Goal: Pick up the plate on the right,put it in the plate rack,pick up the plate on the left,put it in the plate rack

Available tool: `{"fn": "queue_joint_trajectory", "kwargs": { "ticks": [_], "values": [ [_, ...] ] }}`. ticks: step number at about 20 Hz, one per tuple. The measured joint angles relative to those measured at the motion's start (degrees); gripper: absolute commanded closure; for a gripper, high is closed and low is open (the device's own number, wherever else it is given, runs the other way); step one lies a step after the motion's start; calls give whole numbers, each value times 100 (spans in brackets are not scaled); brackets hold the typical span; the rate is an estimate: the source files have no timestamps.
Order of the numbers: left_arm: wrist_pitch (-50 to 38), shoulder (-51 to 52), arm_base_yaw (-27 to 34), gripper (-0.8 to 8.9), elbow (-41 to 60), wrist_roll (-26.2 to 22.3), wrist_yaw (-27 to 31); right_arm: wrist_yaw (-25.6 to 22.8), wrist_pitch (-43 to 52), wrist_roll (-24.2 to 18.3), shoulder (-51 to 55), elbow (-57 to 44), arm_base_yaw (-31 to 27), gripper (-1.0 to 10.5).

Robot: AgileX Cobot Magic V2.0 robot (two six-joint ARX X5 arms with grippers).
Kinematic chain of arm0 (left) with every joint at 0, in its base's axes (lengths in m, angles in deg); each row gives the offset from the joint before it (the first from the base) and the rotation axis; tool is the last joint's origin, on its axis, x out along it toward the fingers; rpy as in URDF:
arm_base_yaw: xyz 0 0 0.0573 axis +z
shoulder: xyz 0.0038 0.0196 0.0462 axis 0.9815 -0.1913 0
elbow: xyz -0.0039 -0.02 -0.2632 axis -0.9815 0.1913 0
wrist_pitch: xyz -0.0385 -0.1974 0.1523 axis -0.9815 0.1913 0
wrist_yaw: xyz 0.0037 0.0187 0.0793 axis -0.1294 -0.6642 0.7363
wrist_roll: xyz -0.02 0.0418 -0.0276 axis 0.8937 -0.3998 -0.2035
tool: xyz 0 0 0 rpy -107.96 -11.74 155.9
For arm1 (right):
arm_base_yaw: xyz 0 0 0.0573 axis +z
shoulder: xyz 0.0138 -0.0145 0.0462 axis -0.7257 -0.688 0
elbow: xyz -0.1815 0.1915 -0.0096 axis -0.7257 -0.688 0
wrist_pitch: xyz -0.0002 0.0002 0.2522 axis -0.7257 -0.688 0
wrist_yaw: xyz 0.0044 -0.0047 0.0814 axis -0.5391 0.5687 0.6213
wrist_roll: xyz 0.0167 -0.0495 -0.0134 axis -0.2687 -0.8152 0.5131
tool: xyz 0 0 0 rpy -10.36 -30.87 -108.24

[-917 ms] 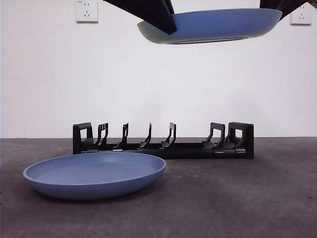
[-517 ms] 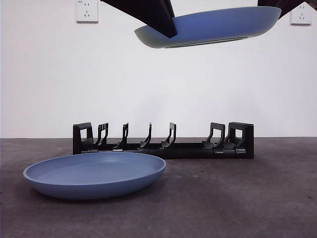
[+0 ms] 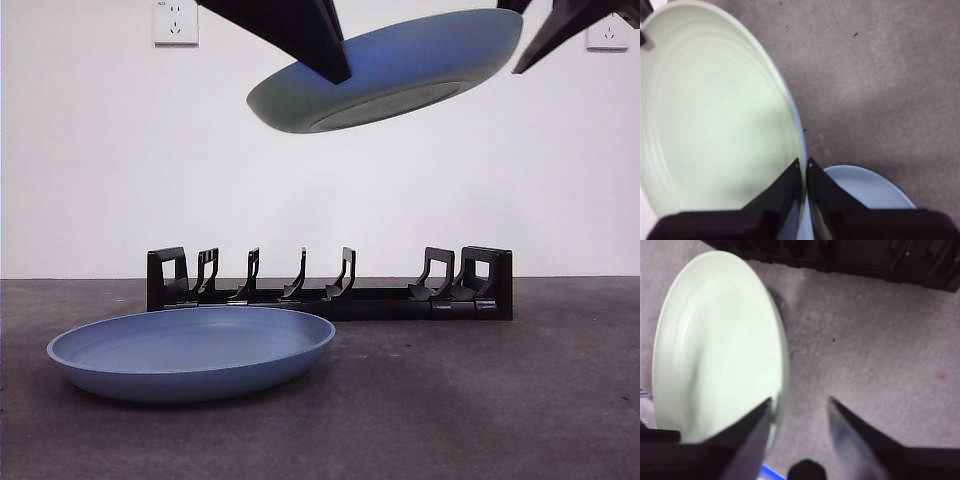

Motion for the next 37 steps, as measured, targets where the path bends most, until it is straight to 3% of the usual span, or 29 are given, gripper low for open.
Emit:
{"fn": "queue_joint_trajectory", "kwargs": {
  "ticks": [6,9,13,14,18,24,30,37],
  "values": [
    [-24,0,28,822,0,428,-24,-15,284,92,13,46,-7,623],
    [-142,0,293,822,0,1049,-492,-260,852,310,87,442,-15,623],
    [-782,0,994,822,0,2028,-1305,-1263,1694,553,634,1270,-15,626],
    [-1023,0,1248,822,0,2345,-1657,-1327,1777,570,824,1453,-26,626],
    [-2575,0,2369,822,0,3978,-3139,-1329,1475,551,1222,1552,-24,626],
    [-3665,-118,3429,822,-33,5480,-3864,-1141,879,413,1102,1425,-22,626],
    [-3908,-791,3923,822,-37,6137,-4277,-811,748,378,1045,1375,-15,626],
    [-4103,-1353,4186,822,-37,6299,-4262,-813,374,240,966,1373,-15,626]
  ]
}}
